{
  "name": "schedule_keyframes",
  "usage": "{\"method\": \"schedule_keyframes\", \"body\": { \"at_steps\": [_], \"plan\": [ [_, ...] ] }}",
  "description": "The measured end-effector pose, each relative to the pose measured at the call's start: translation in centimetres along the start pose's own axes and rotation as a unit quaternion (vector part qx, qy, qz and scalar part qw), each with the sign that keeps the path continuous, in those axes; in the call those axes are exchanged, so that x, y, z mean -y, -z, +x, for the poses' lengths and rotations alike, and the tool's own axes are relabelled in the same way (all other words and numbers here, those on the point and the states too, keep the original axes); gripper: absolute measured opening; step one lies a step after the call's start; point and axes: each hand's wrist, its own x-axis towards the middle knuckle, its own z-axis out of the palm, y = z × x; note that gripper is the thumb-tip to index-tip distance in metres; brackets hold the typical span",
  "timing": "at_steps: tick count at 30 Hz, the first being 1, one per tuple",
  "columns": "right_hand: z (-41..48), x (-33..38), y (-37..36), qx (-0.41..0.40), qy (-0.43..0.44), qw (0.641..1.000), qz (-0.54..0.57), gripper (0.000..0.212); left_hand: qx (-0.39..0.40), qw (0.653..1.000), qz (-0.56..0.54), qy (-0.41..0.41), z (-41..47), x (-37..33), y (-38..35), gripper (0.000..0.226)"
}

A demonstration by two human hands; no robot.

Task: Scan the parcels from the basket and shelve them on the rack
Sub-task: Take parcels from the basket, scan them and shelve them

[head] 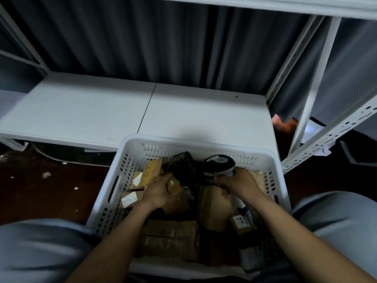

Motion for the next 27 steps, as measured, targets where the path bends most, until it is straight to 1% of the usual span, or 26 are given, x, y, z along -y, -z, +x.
{"method": "schedule_keyframes", "body": {
  "at_steps": [2,4,7,10,12,13,15,17,20,24,25,27],
  "plan": [
    [-0.5,0.7,-0.2,-0.006,0.016,0.999,0.033,0.022,-0.046,0.997,-0.058,-0.01,-1.3,-0.7,1.7,0.097],
    [-0.9,1.4,-0.3,-0.014,0.028,0.997,0.073,0.019,-0.094,0.986,-0.137,-0.013,-2.8,-1.4,3.4,0.097],
    [-1.7,2.7,-0.2,-0.013,0.032,0.985,0.168,0.011,-0.147,0.948,-0.283,0.009,-5.1,-2.8,5.3,0.093],
    [-2.7,3.9,0.4,-0.014,0.042,0.974,0.221,0.009,-0.144,0.893,-0.426,-0.007,-6.5,-4.4,6.0,0.096],
    [-3.1,4.3,0.9,-0.026,0.057,0.972,0.227,0.007,-0.125,0.866,-0.483,-0.037,-7.2,-5.4,6.2,0.104],
    [-3.2,4.4,1.0,-0.028,0.065,0.971,0.23,0.008,-0.117,0.858,-0.497,-0.049,-7.4,-5.9,6.1,0.109],
    [-3.3,4.5,1.2,-0.034,0.072,0.966,0.246,0.013,-0.105,0.856,-0.503,-0.063,-7.8,-6.9,6.1,0.113],
    [-3.4,4.5,1.2,-0.045,0.083,0.962,0.257,0.019,-0.097,0.857,-0.501,-0.067,-7.9,-7.5,6.0,0.105],
    [-3.5,4.4,1.2,-0.061,0.1,0.956,0.27,0.02,-0.076,0.857,-0.508,-0.047,-8.2,-7.7,6.2,0.087],
    [-3.6,4.2,1.2,-0.061,0.097,0.953,0.28,0.027,-0.026,0.838,-0.545,-0.025,-9.0,-8.5,7.2,0.056],
    [-3.5,4.2,1.3,-0.058,0.1,0.953,0.28,0.028,-0.021,0.833,-0.552,-0.022,-9.1,-8.6,7.3,0.054],
    [-3.4,4.3,1.3,-0.047,0.104,0.954,0.278,0.029,-0.027,0.829,-0.558,-0.018,-9.2,-8.7,7.4,0.064]
  ]
}}
